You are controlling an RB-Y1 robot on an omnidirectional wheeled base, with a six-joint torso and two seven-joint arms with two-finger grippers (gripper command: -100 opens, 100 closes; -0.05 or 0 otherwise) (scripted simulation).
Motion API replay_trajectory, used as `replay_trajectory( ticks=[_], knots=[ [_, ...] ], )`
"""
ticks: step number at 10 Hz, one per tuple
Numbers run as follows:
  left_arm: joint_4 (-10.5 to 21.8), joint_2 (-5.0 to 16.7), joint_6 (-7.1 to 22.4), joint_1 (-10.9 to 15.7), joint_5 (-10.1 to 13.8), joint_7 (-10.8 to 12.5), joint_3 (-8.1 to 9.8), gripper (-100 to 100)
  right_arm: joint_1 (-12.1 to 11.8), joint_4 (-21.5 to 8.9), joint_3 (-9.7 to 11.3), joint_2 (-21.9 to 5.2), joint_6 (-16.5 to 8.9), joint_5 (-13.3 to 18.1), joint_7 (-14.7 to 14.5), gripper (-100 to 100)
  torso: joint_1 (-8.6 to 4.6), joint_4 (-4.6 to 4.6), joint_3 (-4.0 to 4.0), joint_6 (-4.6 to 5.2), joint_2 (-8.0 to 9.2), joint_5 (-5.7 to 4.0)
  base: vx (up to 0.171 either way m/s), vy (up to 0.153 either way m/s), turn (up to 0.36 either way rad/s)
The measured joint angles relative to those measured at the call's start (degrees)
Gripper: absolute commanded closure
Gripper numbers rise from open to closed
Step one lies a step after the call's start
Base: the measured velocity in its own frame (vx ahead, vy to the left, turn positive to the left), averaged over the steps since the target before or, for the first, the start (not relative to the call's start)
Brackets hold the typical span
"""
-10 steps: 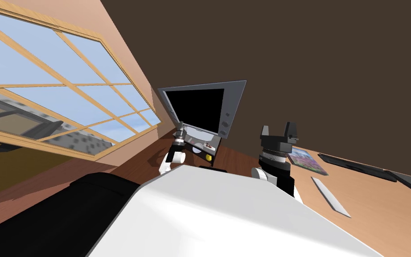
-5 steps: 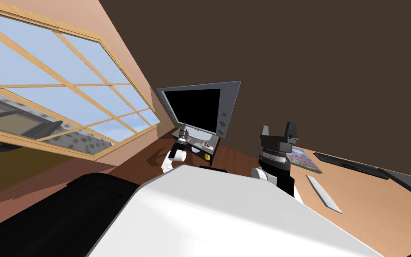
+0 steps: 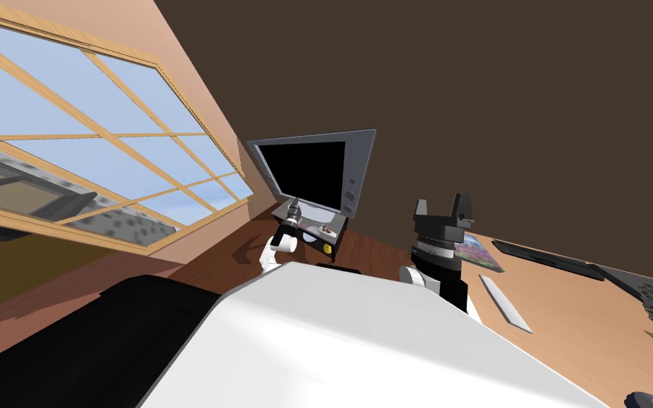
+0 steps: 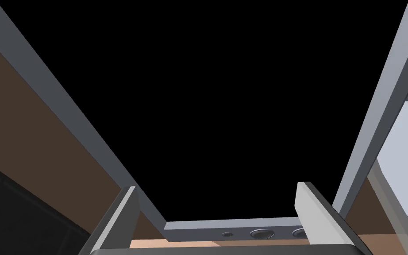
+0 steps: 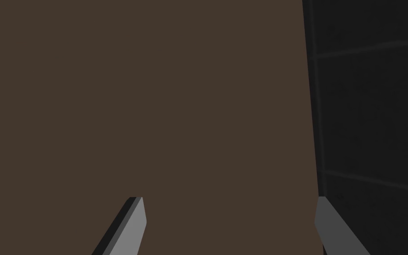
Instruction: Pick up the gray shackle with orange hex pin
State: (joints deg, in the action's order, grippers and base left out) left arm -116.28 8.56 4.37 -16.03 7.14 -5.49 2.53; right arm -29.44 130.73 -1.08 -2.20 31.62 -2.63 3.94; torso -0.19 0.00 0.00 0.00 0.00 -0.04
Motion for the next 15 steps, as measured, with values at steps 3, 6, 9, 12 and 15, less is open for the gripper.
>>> replay_trajectory(
  ticks=[3,6,9,12,15],
  knots=[
    [3.33,0.14,4.92,2.53,0.12,-0.6,0.42,-100,0.0,0.0,0.0,0.0,0.0,0.0,0.0,0,0.0,0.0,0.01,0.0,0.01,-0.01,-0.007,-0.053,-0.013],
    [5.57,-0.12,9.34,3.91,0.0,-1.09,0.63,-100,0.0,0.0,0.0,0.0,0.0,0.0,0.0,0,0.02,0.01,0.02,-0.02,0.02,-0.01,-0.007,-0.052,-0.02],
    [8.17,-0.08,14.12,6.17,0.0,-1.52,1.29,-100,0.0,0.0,0.0,0.0,0.0,0.0,0.0,0,0.02,0.0,-0.01,-0.01,-0.01,0.0,-0.001,-0.045,-0.023],
    [11.1,0.23,18.04,8.08,0.18,-1.82,1.91,-100,0.0,0.0,0.0,0.0,0.0,0.0,0.0,0,0.07,0.0,0.0,-0.02,0.0,0.0,-0.003,-0.041,-0.031],
    [13.45,-0.14,22.57,9.63,-0.17,-2.34,2.52,-100,0.0,0.0,0.0,0.0,0.0,0.0,0.0,0,0.03,0.0,0.0,-0.01,0.0,0.0,-0.001,-0.041,-0.028]
  ],
)
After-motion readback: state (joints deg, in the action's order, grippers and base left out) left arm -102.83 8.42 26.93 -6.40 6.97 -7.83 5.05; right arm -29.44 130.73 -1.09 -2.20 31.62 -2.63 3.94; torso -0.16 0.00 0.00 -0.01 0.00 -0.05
